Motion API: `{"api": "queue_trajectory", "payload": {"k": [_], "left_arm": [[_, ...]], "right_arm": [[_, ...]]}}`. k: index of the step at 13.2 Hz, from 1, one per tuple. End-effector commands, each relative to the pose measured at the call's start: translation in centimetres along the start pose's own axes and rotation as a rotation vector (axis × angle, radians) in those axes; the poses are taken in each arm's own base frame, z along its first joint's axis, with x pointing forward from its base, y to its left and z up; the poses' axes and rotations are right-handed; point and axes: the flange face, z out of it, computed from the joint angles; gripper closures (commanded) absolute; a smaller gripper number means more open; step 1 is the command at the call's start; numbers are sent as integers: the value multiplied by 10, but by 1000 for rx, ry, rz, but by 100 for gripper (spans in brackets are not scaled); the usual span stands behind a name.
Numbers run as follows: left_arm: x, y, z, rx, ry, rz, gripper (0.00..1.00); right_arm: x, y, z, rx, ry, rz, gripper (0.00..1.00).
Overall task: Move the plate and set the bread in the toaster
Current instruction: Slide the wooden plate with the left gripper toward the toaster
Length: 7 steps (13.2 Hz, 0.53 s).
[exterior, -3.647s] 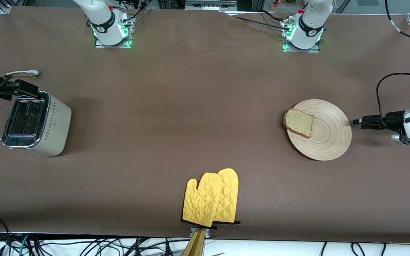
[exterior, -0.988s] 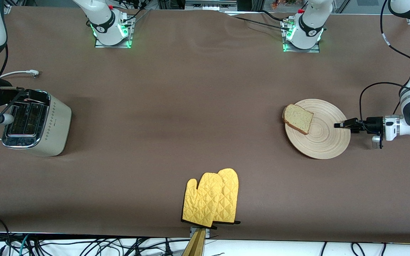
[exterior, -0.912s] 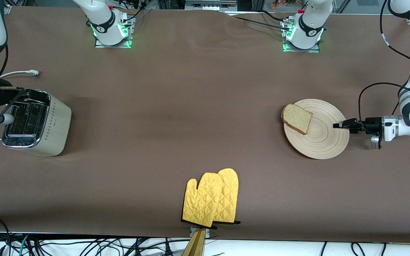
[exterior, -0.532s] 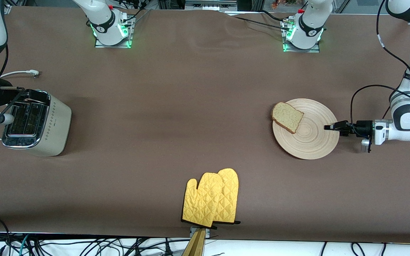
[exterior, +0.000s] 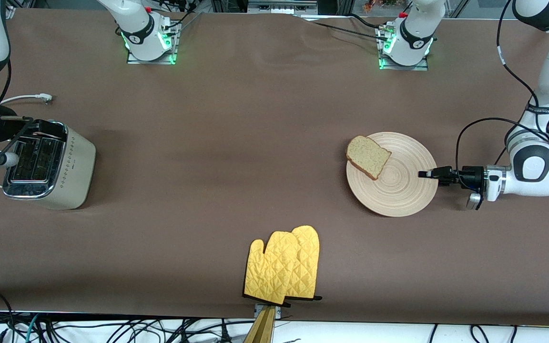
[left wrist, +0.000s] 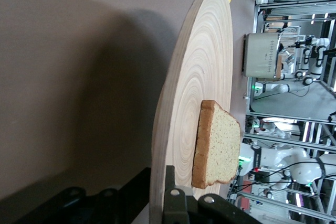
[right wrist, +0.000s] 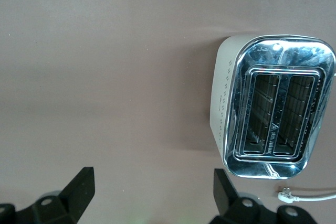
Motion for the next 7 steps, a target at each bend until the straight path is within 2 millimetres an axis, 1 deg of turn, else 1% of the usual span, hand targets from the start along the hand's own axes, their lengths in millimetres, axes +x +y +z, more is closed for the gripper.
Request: {"api": "queue_trajectory", "payload": {"k": [1, 4, 5, 7], "left_arm": [[13, 23, 13, -72, -6, -32, 100], [31, 46, 57, -73, -62, -16, 100], [39, 59, 74, -87, -60, -22, 100], [54, 82, 121, -65, -98, -27, 100]], "right_arm": [[-2, -1, -4, -1, 0, 2, 0], [-2, -1, -4, -1, 0, 1, 0], [-2, -1, -4, -1, 0, 1, 0], [-2, -1, -4, -1, 0, 1, 0]]}}
